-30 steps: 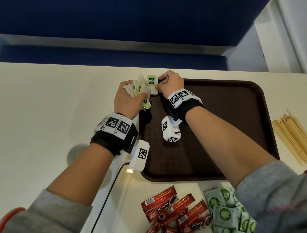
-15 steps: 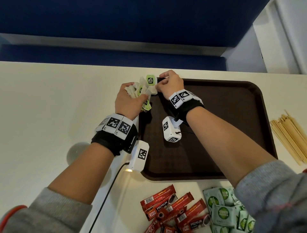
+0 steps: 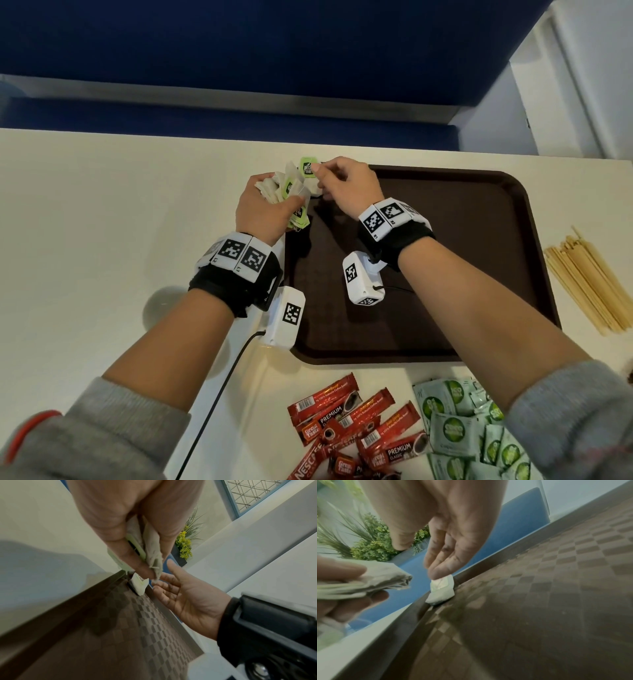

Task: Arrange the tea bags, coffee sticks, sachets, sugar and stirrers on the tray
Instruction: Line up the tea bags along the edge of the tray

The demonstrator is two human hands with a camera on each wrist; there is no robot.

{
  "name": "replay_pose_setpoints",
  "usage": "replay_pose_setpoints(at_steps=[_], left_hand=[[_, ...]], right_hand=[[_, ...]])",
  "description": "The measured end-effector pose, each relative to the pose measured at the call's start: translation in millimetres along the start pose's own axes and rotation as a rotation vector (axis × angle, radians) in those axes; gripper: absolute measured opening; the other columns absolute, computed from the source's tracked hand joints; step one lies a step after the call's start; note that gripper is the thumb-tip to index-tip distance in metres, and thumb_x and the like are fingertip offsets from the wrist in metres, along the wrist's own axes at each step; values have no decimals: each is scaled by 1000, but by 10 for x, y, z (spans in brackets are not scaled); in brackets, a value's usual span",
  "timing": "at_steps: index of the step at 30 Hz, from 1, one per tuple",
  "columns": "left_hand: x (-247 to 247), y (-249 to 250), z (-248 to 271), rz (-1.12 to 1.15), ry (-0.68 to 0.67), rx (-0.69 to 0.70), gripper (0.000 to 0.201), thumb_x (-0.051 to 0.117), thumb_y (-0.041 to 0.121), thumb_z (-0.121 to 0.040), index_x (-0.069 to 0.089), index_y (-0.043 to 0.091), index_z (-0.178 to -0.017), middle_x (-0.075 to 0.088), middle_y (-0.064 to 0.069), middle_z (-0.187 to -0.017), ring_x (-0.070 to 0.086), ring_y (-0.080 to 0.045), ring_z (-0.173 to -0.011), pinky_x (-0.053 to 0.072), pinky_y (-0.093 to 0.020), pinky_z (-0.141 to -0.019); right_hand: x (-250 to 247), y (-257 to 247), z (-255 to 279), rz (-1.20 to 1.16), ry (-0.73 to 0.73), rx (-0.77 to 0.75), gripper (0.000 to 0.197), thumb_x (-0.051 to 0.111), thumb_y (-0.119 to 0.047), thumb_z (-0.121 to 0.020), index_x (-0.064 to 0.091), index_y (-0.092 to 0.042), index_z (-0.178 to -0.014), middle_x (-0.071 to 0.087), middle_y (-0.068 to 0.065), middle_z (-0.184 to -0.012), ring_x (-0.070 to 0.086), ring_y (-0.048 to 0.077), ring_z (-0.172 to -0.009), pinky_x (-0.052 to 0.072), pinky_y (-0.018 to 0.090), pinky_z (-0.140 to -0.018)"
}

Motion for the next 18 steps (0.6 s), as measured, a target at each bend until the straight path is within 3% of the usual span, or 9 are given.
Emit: replay_pose_setpoints(at_steps=[2,5,8,11,14,18], left_hand=[[1,-3,39,-2,-13,2,55,83,24,-65,55,17,-110,66,-3,-101,67,-22,-93,56,-48,-84],[-3,1,96,10,-26,34,53,84,22,-68,55,14,-112,67,-5,-103,67,-22,-95,55,-48,-86],[-24,-2,154,47,-36,48,56,85,25,-67,55,12,-113,68,-7,-105,67,-23,-96,54,-49,-88],[-25,10,205,109,-82,51,57,85,34,-62,55,17,-107,69,-7,-104,68,-23,-96,55,-50,-87],[-33,35,234,163,-101,31,43,78,40,-65,57,24,-99,69,-7,-103,69,-25,-95,55,-52,-86],[-76,68,243,213,-58,-26,20,73,24,-80,56,27,-92,67,-7,-98,68,-30,-94,56,-54,-82]], right_hand=[[18,-27,59,-9,-90,-16,22,64,-48,-83,66,-27,-90,70,2,-92,66,19,-90,55,42,-86],[19,-77,143,-23,-190,-38,29,68,-44,-80,67,-23,-100,68,-3,-84,66,16,-91,55,41,-87],[9,-139,236,-99,-250,-56,23,71,-27,-82,67,-16,-102,67,-2,-77,67,12,-81,57,30,-76],[-37,-183,303,-154,-267,-65,20,68,-16,-85,65,-11,-104,66,3,-82,64,6,-69,52,16,-61],[-76,-210,347,-153,-303,-86,14,63,-13,-88,64,-15,-102,65,6,-87,65,6,-72,54,18,-62],[-139,-196,368,-188,-332,-88,17,59,-7,-90,64,-14,-105,65,11,-103,66,12,-86,56,22,-69]])
Point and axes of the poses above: each hand's wrist, its own z-axis away from the middle knuckle, its own x-axis out of the palm, y = z × x, the point moved 3 cm from there along -z, towards the middle knuckle
